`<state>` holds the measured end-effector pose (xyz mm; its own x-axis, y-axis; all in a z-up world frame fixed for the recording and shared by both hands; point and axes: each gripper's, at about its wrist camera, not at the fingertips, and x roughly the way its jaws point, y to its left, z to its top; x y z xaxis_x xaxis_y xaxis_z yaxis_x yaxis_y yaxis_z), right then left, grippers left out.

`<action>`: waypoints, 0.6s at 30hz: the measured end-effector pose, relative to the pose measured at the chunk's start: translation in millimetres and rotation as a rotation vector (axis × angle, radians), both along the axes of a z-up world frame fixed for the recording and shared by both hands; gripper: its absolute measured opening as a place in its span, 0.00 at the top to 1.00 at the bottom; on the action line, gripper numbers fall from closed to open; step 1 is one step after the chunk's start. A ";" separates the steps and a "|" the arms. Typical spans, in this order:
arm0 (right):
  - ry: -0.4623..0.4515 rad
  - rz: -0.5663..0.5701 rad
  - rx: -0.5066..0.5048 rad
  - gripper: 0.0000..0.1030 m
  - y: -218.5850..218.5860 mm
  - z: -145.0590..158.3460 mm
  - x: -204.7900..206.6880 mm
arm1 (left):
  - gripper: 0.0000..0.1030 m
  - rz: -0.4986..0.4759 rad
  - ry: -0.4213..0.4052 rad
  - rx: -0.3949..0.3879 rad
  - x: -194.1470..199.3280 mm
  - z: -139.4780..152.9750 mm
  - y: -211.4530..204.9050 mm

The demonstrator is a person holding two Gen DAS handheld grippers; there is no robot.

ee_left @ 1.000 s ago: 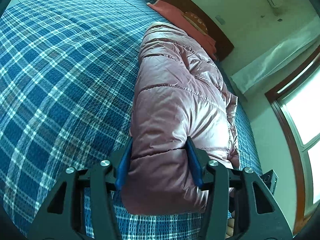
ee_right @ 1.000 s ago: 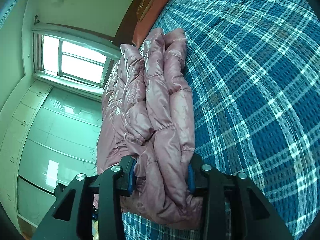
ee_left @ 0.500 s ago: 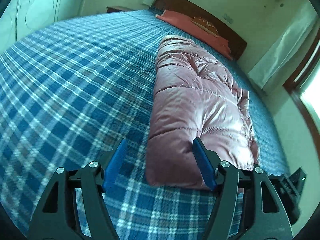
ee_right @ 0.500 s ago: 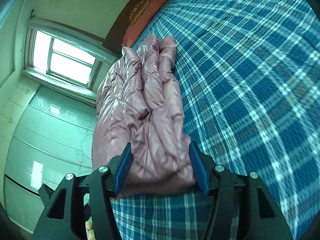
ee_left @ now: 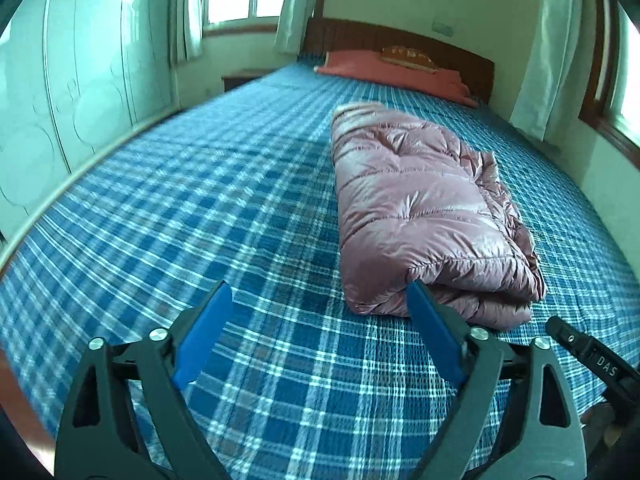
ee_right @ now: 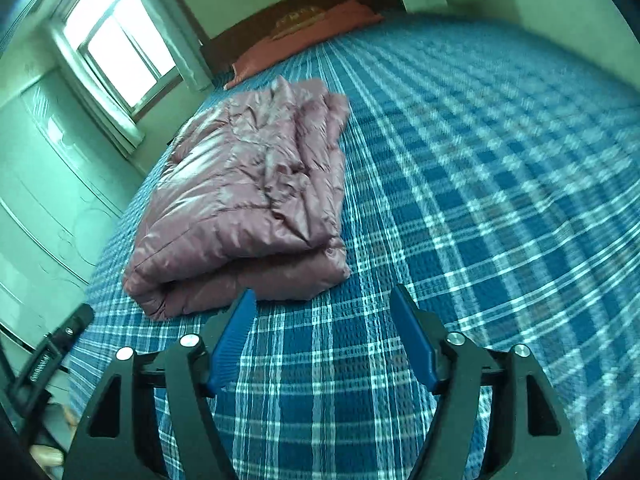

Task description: Fold large clothes

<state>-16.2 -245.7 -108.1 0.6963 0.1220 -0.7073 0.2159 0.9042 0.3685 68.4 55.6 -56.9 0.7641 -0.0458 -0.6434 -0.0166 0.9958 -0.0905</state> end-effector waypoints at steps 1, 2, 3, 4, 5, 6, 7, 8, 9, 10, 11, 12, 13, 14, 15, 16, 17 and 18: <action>-0.009 0.002 -0.025 0.31 5.0 6.4 -6.1 | 0.11 0.001 -0.010 0.013 -2.7 3.7 -0.5; -0.019 0.005 -0.049 0.31 9.8 12.9 -13.0 | 0.10 0.008 -0.020 0.033 -6.8 9.4 -1.3; -0.031 0.009 -0.071 0.30 14.0 18.9 -21.2 | 0.09 0.012 -0.027 0.045 -9.5 14.4 -2.4; -0.038 0.010 -0.085 0.30 17.7 24.1 -25.7 | 0.08 0.014 -0.033 0.053 -12.4 18.3 -3.2; -0.049 0.012 -0.110 0.29 23.0 32.5 -32.6 | 0.08 0.016 -0.045 0.063 -15.7 25.4 -3.6; -0.058 0.013 -0.126 0.29 26.3 40.0 -34.4 | 0.07 0.015 -0.058 0.067 -18.4 31.3 -3.5; -0.068 0.015 -0.137 0.29 29.3 46.6 -35.4 | 0.07 0.015 -0.074 0.069 -21.1 37.2 -3.6; -0.080 0.017 -0.149 0.29 32.9 55.0 -39.3 | 0.06 0.016 -0.092 0.074 -24.5 44.5 -3.7; -0.094 0.018 -0.164 0.29 37.4 64.2 -42.1 | 0.05 0.017 -0.103 0.079 -25.8 49.6 -3.9; -0.104 0.017 -0.176 0.28 40.5 72.6 -33.9 | 0.05 0.016 -0.116 0.080 -28.8 55.9 -4.2; -0.117 0.017 -0.189 0.27 43.3 81.0 -35.4 | 0.04 0.014 -0.129 0.077 -31.8 61.7 -4.2; -0.131 0.018 -0.198 0.26 46.1 90.1 -31.9 | 0.02 0.019 -0.139 0.075 -34.3 68.2 -3.9; -0.140 0.019 -0.204 0.26 45.6 95.6 -30.6 | 0.02 0.026 -0.146 0.073 -36.2 73.8 -3.6; -0.151 0.023 -0.209 0.26 47.1 102.5 -32.2 | 0.02 0.026 -0.155 0.068 -38.4 79.6 -3.2; -0.162 0.025 -0.216 0.26 48.9 108.4 -33.1 | 0.02 0.023 -0.159 0.064 -40.8 83.9 -3.4; -0.169 0.024 -0.226 0.26 50.3 112.4 -28.7 | 0.02 0.019 -0.161 0.058 -42.0 88.1 -3.6; -0.177 0.025 -0.238 0.26 52.2 117.5 -30.0 | 0.02 0.011 -0.162 0.054 -42.9 93.0 -3.8; -0.184 0.028 -0.245 0.26 54.0 122.2 -31.0 | 0.02 0.008 -0.162 0.053 -43.6 95.3 -3.9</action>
